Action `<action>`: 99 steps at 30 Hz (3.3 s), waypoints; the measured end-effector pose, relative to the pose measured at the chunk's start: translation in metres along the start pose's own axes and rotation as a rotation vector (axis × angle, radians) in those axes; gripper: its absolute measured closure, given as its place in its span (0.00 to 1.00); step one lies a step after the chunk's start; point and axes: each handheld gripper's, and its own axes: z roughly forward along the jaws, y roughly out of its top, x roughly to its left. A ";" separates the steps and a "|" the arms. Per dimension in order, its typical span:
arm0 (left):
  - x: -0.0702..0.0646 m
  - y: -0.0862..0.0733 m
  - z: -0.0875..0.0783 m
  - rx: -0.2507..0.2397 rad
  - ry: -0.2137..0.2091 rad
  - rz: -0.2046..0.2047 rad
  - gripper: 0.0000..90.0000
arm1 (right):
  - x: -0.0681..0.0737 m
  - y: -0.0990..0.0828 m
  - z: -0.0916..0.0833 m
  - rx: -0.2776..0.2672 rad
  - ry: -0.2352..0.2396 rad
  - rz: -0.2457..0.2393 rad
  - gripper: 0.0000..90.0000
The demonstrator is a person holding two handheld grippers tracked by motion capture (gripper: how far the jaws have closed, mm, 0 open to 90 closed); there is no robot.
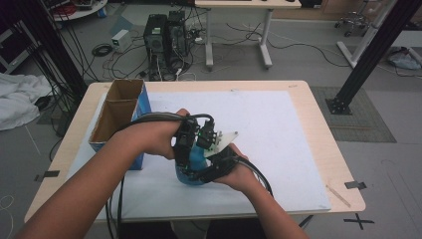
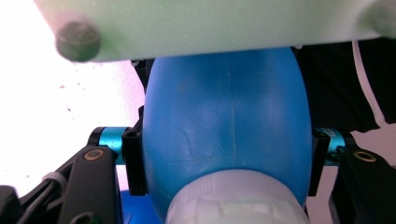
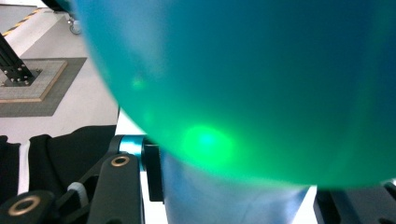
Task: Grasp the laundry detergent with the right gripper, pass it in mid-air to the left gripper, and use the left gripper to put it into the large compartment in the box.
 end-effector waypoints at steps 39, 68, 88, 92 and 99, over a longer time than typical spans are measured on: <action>0.005 -0.012 -0.012 0.005 -0.016 -0.083 0.43 | -0.010 0.001 -0.014 -0.007 0.026 0.067 0.33; 0.023 -0.051 -0.053 -0.040 -0.017 -0.253 0.43 | -0.029 0.022 -0.040 0.312 0.031 0.112 0.20; 0.038 -0.079 -0.093 -0.070 -0.055 -0.413 0.43 | -0.048 0.053 -0.052 0.647 0.019 0.075 0.15; 0.044 -0.090 -0.105 -0.083 -0.047 -0.468 0.43 | -0.054 0.062 -0.056 0.706 0.009 0.068 0.15; 0.050 -0.111 -0.122 -0.119 -0.047 -0.549 0.42 | -0.063 0.069 -0.061 0.708 0.008 0.058 0.15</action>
